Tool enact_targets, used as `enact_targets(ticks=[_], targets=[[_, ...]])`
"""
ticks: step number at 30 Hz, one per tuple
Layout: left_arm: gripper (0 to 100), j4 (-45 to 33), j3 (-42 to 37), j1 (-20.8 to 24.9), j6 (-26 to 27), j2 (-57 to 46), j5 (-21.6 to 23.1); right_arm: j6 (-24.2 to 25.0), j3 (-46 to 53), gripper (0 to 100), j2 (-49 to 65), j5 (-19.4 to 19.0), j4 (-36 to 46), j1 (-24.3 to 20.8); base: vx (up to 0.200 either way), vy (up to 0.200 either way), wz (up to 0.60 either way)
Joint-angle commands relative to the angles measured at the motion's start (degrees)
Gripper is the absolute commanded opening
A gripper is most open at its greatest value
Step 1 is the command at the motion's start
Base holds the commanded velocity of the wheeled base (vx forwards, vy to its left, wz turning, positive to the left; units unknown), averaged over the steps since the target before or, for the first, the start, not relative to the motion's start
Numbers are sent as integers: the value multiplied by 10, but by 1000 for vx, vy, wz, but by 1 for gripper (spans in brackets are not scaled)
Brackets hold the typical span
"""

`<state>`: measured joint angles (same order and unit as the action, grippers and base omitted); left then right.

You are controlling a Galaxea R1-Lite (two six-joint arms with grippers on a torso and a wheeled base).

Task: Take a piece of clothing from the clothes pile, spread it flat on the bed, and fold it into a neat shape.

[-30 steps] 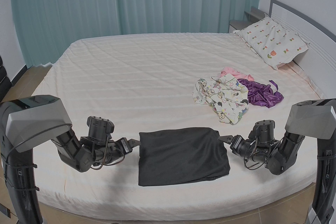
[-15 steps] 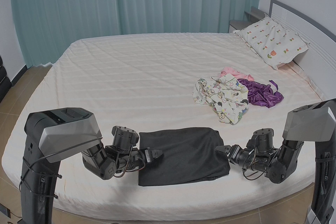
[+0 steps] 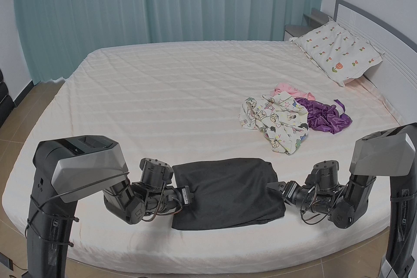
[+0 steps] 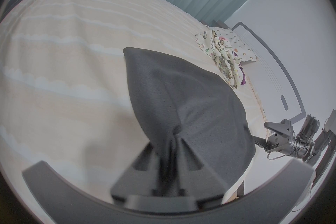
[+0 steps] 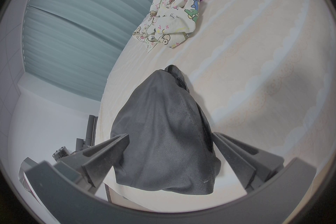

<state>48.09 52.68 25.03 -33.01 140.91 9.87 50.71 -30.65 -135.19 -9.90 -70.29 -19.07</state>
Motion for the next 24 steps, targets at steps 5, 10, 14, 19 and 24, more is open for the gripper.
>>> enact_targets(ticks=[5,10,14,19,24], targets=[[0,1,-13,-8,-34,-21,-2,0,6,100,-1,0,-3,0,0,0,0],[0,3,-23,-31,-43,-42,0,0,13,100,-4,0,-20,0,0,0,0],[0,5,-31,-47,-44,-42,2,0,14,100,-5,-1,-25,0,0,0,0],[0,4,-35,-51,-44,-40,1,0,16,100,-5,0,-26,0,0,0,0],[0,-1,-41,-55,-46,-41,1,1,17,100,-5,-1,-27,0,0,0,0]])
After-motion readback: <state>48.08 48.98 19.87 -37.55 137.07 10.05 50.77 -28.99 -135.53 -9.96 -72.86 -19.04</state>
